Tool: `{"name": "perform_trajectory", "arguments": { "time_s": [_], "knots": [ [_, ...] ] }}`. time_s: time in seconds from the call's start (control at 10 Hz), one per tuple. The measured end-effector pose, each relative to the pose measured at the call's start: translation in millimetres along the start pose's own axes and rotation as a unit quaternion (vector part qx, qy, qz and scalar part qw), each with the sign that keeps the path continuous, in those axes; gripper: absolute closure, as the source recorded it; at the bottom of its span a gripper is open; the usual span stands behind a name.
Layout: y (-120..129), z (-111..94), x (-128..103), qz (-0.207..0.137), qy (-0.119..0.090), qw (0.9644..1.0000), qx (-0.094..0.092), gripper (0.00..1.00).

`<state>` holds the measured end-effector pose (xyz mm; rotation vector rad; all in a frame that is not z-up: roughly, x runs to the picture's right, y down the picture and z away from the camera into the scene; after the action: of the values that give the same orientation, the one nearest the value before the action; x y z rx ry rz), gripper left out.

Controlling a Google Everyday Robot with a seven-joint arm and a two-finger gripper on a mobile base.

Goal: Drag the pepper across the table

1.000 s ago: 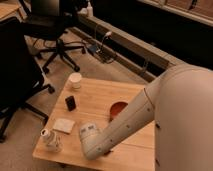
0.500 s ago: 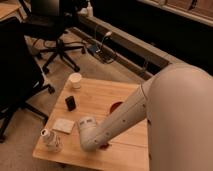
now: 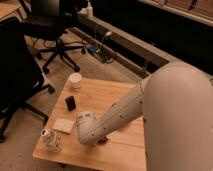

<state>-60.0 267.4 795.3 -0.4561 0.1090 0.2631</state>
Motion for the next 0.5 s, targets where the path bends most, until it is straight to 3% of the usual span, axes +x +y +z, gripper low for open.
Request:
{"name": "perform_trajectory", "arguments": {
  "time_s": [0.5],
  "knots": [
    [-19.3, 4.2, -16.0, -0.004, 0.003, 1.0, 0.003, 0.76]
  ]
}}
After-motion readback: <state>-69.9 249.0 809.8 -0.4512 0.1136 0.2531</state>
